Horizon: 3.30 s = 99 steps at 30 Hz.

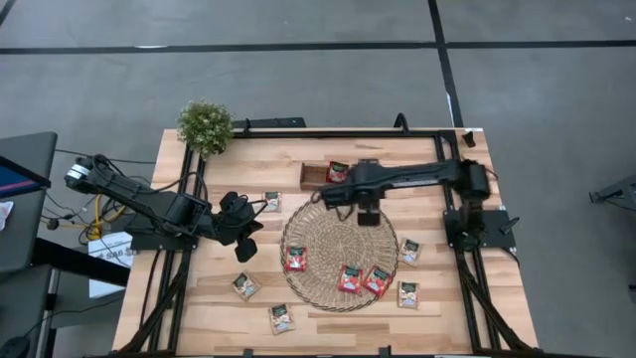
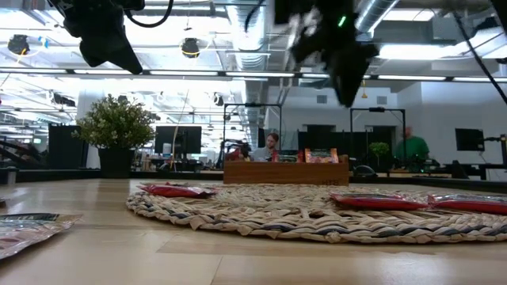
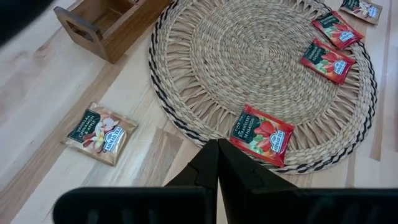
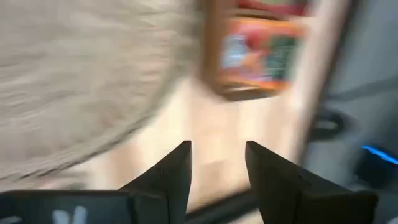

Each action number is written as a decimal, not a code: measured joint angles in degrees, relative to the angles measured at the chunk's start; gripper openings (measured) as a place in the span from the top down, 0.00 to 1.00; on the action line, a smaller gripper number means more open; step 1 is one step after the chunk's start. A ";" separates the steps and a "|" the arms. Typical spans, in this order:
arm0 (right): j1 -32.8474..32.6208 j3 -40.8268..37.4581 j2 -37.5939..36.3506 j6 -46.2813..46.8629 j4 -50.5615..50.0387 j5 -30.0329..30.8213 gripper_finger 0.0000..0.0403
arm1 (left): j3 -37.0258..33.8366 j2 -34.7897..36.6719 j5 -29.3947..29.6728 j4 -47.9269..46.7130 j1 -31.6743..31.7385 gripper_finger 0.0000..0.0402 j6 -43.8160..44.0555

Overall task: Pick & Place Tea
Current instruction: Put the red tea bag into the middle section of the wooden organizer

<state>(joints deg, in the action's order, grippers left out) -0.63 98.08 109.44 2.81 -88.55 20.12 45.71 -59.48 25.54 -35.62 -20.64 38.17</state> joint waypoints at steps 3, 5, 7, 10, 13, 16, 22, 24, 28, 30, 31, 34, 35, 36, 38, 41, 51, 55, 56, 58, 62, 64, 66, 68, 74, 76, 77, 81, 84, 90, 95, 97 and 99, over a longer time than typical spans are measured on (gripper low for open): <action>-1.75 -5.43 -5.93 2.46 0.29 -5.28 0.66 | 0.00 0.00 0.00 0.00 0.00 1.00 -0.02; -3.08 -9.72 -10.22 5.10 1.31 -5.33 0.67 | 0.00 -0.02 -0.18 0.04 0.00 1.00 -0.02; -4.39 -14.30 -15.15 8.34 1.60 -6.14 0.67 | -0.01 0.00 -0.22 0.13 0.00 1.00 -0.01; -6.57 -20.89 -21.42 13.88 7.24 -11.90 0.67 | -0.02 -0.01 -0.37 0.23 0.00 1.00 -0.03; -9.15 -25.85 -26.30 19.68 16.20 -19.01 0.66 | -0.02 -0.02 -0.39 0.20 0.00 1.00 -0.07; -12.17 -29.35 -28.47 24.72 24.60 -21.64 0.66 | -0.02 -0.01 -0.39 0.21 0.00 1.00 -0.09; -17.89 -32.90 -26.17 30.66 32.45 -21.88 0.67 | -0.02 0.00 -0.40 0.22 0.00 1.00 -0.04; -19.36 -33.22 -23.70 30.81 31.44 -21.88 0.66 | -0.02 0.00 -0.42 0.24 0.00 1.00 -0.02; -21.20 -33.14 -18.79 31.29 32.66 -21.79 0.61 | -0.02 0.00 -0.44 0.39 0.00 1.00 0.02; -21.62 -33.14 -16.47 32.11 32.65 -21.75 0.58 | -0.01 0.00 -0.44 0.50 0.00 1.00 0.02; -21.84 -33.14 -15.49 32.72 32.61 -21.83 0.56 | 0.00 0.00 -0.47 0.64 0.00 1.00 0.04; -22.63 -33.11 -12.80 33.69 32.50 -22.08 0.50 | -0.02 0.00 -0.59 0.68 0.00 1.00 0.06; -22.98 -33.11 -11.95 33.85 32.44 -22.30 0.49 | -0.02 0.00 -0.61 0.66 0.00 1.00 0.10; -23.29 -33.11 -11.15 34.15 32.49 -22.66 0.47 | -0.02 0.00 -0.61 0.65 0.00 1.00 0.35; -23.96 -33.11 -9.80 34.33 32.78 -23.09 0.45 | -0.02 0.00 -0.64 0.66 0.00 1.00 0.39; -24.84 -33.11 -7.74 34.65 34.44 -23.23 0.43 | -0.01 0.00 -1.16 0.65 0.00 1.00 0.37; -25.26 -33.07 -5.04 34.81 37.07 -21.72 0.44 | -0.02 0.00 -1.49 0.67 0.00 1.00 0.36; -24.56 -33.07 -5.04 34.77 37.02 -21.07 0.45 | -0.01 0.00 -1.49 0.66 0.00 1.00 0.37; -24.38 -33.07 -5.04 34.77 37.10 -21.05 0.45 | -0.02 0.00 -1.49 0.66 0.00 1.00 0.37; -24.26 -33.07 -5.04 34.77 37.61 -20.96 0.45 | -0.02 0.00 -1.49 0.66 0.00 1.00 0.37; -24.30 -33.07 -5.04 34.76 38.22 -20.13 0.46 | -0.02 0.00 -1.49 0.66 0.00 1.00 0.37; -24.30 -33.07 -5.04 34.75 38.26 -20.13 0.46 | -0.02 0.00 -1.51 0.66 0.00 1.00 0.39; -24.30 -33.52 -5.08 34.79 39.06 -20.13 0.46 | -0.02 0.00 -1.51 0.66 0.00 1.00 0.39; -24.28 -34.96 -5.09 35.80 40.82 -20.14 0.46 | -0.01 0.00 -1.51 0.67 0.00 1.00 0.35; -24.25 -38.69 -5.52 38.28 44.17 -21.56 0.48 | -0.02 0.00 -1.51 0.66 0.00 1.00 0.28; -23.97 -38.80 -5.70 38.33 44.40 -21.50 0.50 | -0.02 0.00 -1.51 0.66 0.00 1.00 0.28; -23.84 -38.80 -5.78 38.31 44.55 -21.58 0.51 | -0.02 0.00 -1.51 0.66 0.00 1.00 0.28; -23.66 -38.91 -5.81 38.31 45.22 -21.53 0.58 | -0.01 0.00 -1.53 0.66 0.00 1.00 0.28; -23.60 -38.91 -5.78 38.16 45.43 -21.66 0.65 | -0.02 0.00 -1.53 0.66 0.00 1.00 0.31; -23.60 -37.24 -5.43 36.36 43.47 -21.47 0.78 | -0.02 0.00 -1.53 0.67 0.00 1.00 0.33; -23.62 -33.53 -5.31 33.90 38.61 -21.46 0.84 | -0.01 0.00 -1.53 0.66 0.00 1.00 0.33; -23.60 -31.37 -5.31 32.46 35.40 -21.34 0.86 | -0.02 0.00 -1.53 0.66 0.00 1.00 0.33; -23.62 -29.06 -5.33 30.97 32.59 -20.38 0.89 | -0.01 0.00 -1.53 0.66 0.00 1.00 0.31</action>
<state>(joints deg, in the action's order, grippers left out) -24.24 69.02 104.12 33.79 -55.96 -0.26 45.70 -59.48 24.01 -34.96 -20.64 38.48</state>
